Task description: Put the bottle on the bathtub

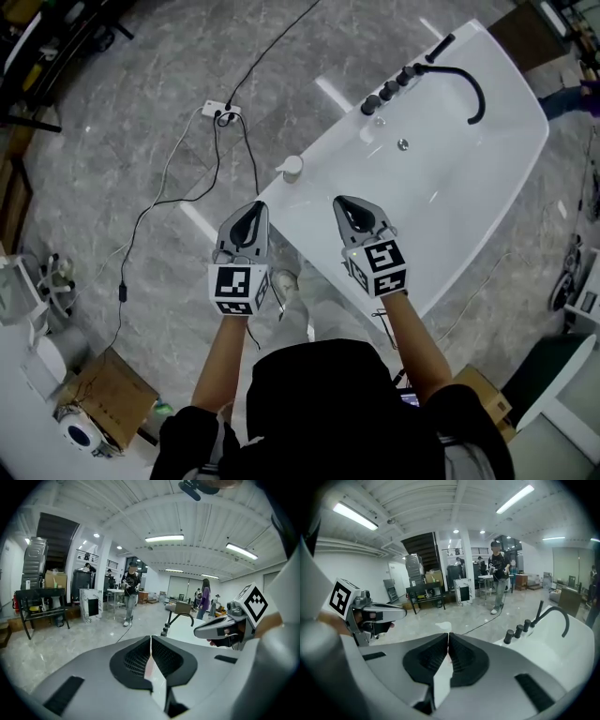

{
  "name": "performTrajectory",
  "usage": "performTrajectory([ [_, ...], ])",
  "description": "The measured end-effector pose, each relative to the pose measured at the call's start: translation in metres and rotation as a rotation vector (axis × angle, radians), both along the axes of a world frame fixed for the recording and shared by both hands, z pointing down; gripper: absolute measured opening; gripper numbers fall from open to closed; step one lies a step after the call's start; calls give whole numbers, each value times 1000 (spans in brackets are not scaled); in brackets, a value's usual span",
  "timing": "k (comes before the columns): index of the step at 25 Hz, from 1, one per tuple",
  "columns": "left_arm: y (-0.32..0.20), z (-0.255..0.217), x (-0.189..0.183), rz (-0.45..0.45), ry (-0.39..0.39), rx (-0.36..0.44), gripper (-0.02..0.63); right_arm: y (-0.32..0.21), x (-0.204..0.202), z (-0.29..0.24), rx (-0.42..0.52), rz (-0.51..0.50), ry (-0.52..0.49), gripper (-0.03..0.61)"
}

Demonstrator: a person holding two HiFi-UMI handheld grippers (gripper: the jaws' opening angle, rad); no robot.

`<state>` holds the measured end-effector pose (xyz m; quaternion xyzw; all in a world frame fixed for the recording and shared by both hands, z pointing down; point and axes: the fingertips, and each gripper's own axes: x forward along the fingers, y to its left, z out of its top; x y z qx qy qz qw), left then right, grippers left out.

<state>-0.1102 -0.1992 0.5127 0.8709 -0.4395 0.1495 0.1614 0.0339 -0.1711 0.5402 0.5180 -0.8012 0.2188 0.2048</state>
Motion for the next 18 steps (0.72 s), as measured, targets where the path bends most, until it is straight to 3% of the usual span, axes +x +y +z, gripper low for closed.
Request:
performTrajectory([
  [7, 19, -49, -15, 36, 6, 39, 14, 7, -16, -52, 79, -8, 20, 25],
  [18, 39, -131, -37, -13, 28, 150, 14, 10, -9, -136, 254, 11, 40, 25],
])
